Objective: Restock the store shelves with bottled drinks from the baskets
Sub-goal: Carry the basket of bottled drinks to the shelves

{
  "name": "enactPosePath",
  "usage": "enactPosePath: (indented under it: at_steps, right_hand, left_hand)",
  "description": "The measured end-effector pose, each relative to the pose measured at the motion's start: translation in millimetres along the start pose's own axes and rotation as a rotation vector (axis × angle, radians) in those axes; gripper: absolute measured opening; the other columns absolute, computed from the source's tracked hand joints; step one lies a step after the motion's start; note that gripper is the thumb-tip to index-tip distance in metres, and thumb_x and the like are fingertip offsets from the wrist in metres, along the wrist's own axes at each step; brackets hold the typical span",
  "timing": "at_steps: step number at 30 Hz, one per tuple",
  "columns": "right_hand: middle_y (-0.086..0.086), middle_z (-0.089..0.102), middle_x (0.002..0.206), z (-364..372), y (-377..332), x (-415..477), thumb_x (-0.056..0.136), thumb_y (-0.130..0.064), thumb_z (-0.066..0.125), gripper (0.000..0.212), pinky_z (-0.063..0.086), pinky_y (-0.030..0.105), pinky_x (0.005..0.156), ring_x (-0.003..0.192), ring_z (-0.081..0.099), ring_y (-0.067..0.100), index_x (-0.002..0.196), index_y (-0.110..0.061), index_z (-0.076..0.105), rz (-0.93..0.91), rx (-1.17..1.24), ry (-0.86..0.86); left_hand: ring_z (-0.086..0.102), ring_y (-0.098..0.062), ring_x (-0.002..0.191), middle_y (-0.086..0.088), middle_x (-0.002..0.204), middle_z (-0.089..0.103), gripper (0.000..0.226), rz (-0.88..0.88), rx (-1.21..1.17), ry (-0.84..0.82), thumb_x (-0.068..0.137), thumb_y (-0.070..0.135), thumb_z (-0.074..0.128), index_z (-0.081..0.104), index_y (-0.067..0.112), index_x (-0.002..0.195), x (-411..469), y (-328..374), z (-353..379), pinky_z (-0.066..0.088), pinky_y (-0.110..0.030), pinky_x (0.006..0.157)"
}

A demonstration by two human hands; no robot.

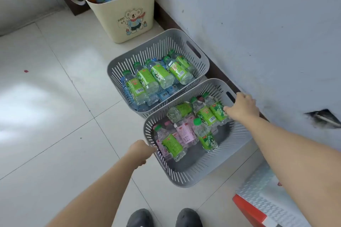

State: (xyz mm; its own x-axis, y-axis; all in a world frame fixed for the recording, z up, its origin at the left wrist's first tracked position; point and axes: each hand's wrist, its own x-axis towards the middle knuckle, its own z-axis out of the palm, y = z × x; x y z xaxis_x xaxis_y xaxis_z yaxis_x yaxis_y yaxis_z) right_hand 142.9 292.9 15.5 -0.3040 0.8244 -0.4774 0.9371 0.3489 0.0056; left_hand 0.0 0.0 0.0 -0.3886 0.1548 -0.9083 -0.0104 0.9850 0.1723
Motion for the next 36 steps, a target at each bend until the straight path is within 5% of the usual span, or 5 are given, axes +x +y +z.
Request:
enactPosePath:
  at_steps: [7, 17, 23, 29, 36]
  right_hand:
    - [0.016, 0.034, 0.150, 19.8, 11.9, 42.5, 0.088, -0.018, 0.053, 0.077, 0.043, 0.044, 0.097, 0.127, 0.045, 0.038, 0.152, -0.011, 0.010, 0.145, 0.210, -0.188]
    - [0.026, 0.049, 0.134, 34.3, 20.6, 24.1, 0.104, -0.017, 0.028, 0.043, 0.045, 0.035, 0.084, 0.106, 0.055, 0.035, 0.135, 0.007, 0.043, 0.174, 0.283, -0.252]
    - [0.014, 0.047, 0.070, 28.8, 36.7, -47.9, 0.101, -0.024, 0.025, 0.033, 0.032, 0.025, 0.051, 0.054, 0.042, 0.020, 0.111, -0.007, 0.052, 0.313, 0.376, -0.386]
    - [0.010, 0.040, 0.066, -52.2, 27.9, -135.2, 0.103, -0.032, 0.022, 0.045, 0.033, 0.029, 0.058, 0.054, 0.037, 0.019, 0.131, -0.007, 0.046, 0.286, 0.434, -0.412]
    - [0.013, 0.046, 0.091, -161.5, 22.9, -242.6, 0.104, -0.024, 0.018, 0.047, 0.035, 0.033, 0.078, 0.083, 0.045, 0.024, 0.123, 0.002, 0.052, 0.167, 0.453, -0.204]
  left_hand:
    - [0.064, -0.026, 0.062, -0.020, 0.083, 0.070, 0.015, -0.068, -0.438, -0.169, 0.089, -0.004, 0.048, 0.063, -0.007, 0.091, 26.4, 1.6, 16.1, 0.057, -0.035, 0.072]
    - [0.048, -0.024, 0.049, -0.017, 0.057, 0.052, 0.035, -0.071, -0.553, 0.025, 0.099, 0.004, 0.031, 0.048, -0.002, 0.069, 15.0, -17.4, 12.6, 0.047, -0.032, 0.055]
    - [0.045, -0.023, 0.040, -0.015, 0.047, 0.049, 0.032, -0.065, -0.490, 0.140, 0.102, 0.026, 0.028, 0.046, 0.006, 0.083, -31.9, -49.3, -22.1, 0.041, -0.029, 0.054]
    - [0.043, -0.021, 0.041, -0.012, 0.052, 0.046, 0.033, -0.004, -0.499, 0.273, 0.100, 0.025, 0.033, 0.052, 0.006, 0.081, -130.9, -53.8, -64.8, 0.031, -0.025, 0.044]
    - [0.051, -0.028, 0.067, -0.011, 0.068, 0.054, 0.037, 0.113, -0.483, 0.439, 0.095, 0.033, 0.034, 0.059, 0.007, 0.083, -255.9, -57.0, -122.0, 0.048, -0.041, 0.068]
